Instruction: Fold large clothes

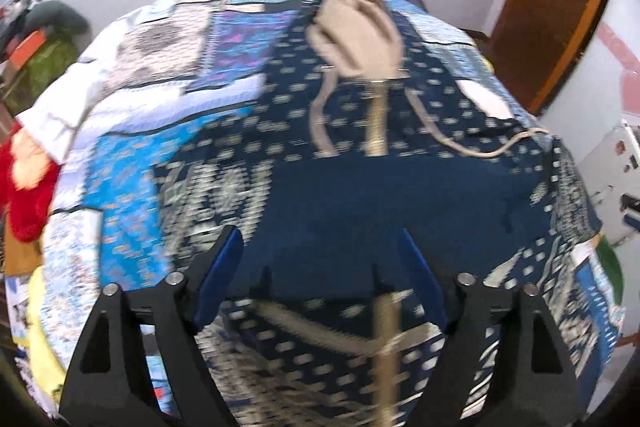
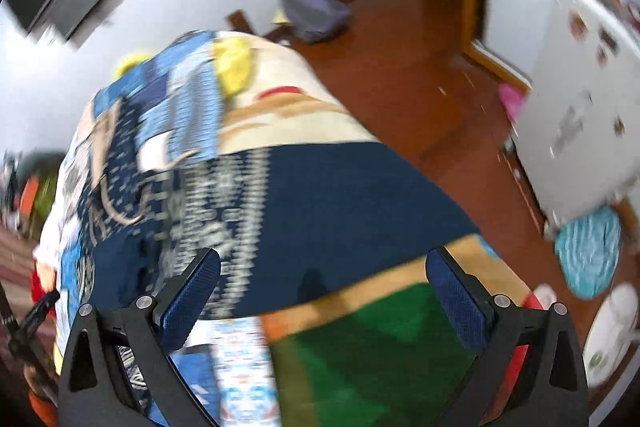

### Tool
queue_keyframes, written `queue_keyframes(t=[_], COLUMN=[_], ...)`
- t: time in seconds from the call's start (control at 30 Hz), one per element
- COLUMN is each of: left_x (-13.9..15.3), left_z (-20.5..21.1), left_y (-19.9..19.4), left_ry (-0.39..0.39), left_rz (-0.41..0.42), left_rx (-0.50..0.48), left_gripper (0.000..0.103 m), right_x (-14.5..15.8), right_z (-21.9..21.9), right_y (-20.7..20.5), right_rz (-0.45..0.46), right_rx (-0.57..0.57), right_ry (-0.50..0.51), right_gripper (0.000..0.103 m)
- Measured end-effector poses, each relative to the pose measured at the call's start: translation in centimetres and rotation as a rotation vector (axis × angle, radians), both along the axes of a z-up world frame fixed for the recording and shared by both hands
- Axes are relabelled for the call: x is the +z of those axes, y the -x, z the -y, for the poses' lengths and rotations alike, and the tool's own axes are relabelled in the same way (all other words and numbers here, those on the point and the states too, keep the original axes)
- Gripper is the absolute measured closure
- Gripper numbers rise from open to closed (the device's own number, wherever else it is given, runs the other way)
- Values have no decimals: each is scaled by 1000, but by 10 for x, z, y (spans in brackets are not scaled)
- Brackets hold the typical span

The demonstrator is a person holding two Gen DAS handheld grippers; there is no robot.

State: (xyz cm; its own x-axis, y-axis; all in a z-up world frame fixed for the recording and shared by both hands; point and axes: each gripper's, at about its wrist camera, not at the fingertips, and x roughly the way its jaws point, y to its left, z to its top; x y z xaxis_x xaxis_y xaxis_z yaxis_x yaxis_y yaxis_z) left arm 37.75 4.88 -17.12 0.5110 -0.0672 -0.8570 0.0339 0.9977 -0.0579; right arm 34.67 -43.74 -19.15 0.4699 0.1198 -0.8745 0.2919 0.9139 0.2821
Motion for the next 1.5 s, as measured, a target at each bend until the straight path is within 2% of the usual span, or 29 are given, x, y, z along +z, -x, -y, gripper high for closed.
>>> queue_keyframes(t=[0.07,0.2,0.27,0.3,0.4,0.5,0.57,0.6,0.67,0.73,0.87,0.97,1.1,1.23,1.37,1.5], left_x=[-7,-26,-36,-40,-53,-63,-67,-67,-65,-61,-43,-28,-13,0,7,8], left_z=[25,65,83,90,106,117,122,123,123,121,110,97,79,59,38,17], left_y=[-10,-25,-31,-34,-40,-42,-42,-40,-39,-35,-24,-14,-2,11,29,46], left_ry=[5,5,-2,-4,-7,-18,-31,-35,-31,-24,-32,-29,-25,-23,-30,-43], left_rz=[-20,-67,-87,-96,-118,-141,-143,-137,-136,-130,-86,-48,-10,27,53,63], left_rx=[-34,-98,-125,-135,-158,-173,-177,-178,-184,-185,-173,-153,-133,-113,-96,-76], left_gripper=[21,21,21,21,21,21,21,21,21,21,21,21,21,21,21,21], right_x=[-15,-55,-74,-83,-93,-97,-98,-96,-90,-77,-39,3,65,98,97,65], right_z=[17,49,58,62,63,60,57,54,48,41,23,-3,-59,-124,-196,-270], right_y=[1,-1,-5,-8,-17,-29,-39,-43,-47,-49,-46,-42,-40,-43,-49,-49], right_rz=[-26,-85,-111,-123,-117,-107,-100,-83,-61,-30,62,158,284,338,314,218], right_rx=[-45,-131,-163,-175,-189,-186,-186,-176,-147,-126,-79,1,150,294,430,553], right_ry=[-33,-170,-226,-253,-265,-271,-274,-266,-243,-213,-173,-136,-96,-110,-140,-121], right_gripper=[1,2,11,13,19,35,53,58,82,91,94,95,96,96,96,96])
